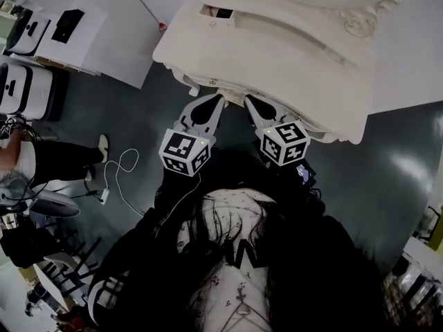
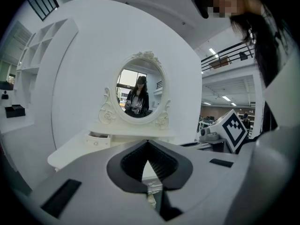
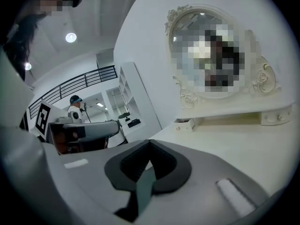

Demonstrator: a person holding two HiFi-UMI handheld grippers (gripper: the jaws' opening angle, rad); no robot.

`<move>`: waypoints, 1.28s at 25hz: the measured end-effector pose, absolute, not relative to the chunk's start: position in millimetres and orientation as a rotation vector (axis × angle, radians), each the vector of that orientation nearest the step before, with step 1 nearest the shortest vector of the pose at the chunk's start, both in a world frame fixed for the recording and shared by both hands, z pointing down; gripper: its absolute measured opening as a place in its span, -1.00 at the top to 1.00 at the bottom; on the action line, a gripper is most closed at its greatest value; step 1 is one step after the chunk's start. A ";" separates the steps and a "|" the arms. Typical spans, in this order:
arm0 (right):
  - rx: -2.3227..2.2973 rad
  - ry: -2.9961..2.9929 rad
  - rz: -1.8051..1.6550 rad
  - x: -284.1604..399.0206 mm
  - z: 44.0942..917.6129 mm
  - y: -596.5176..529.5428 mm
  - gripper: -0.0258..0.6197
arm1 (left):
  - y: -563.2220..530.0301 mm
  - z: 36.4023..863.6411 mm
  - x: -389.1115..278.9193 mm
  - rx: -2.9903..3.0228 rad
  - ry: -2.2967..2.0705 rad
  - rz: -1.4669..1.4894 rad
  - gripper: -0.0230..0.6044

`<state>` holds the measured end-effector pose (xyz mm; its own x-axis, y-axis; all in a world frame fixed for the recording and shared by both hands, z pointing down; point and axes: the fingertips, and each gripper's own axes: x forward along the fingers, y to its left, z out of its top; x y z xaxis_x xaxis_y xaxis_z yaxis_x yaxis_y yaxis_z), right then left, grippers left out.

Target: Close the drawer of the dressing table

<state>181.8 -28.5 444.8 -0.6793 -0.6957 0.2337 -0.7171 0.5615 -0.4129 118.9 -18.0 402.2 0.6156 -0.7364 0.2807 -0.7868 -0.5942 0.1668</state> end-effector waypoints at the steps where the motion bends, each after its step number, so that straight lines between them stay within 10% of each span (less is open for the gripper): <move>1: 1.231 -2.739 0.757 180.8 445.8 -30.2 0.90 | -18.7 402.9 117.1 2.562 -1.250 0.265 0.93; 32: 1.577 -2.510 0.747 49.2 446.6 -172.0 0.90 | -183.4 399.8 -20.7 2.688 -0.903 0.226 0.93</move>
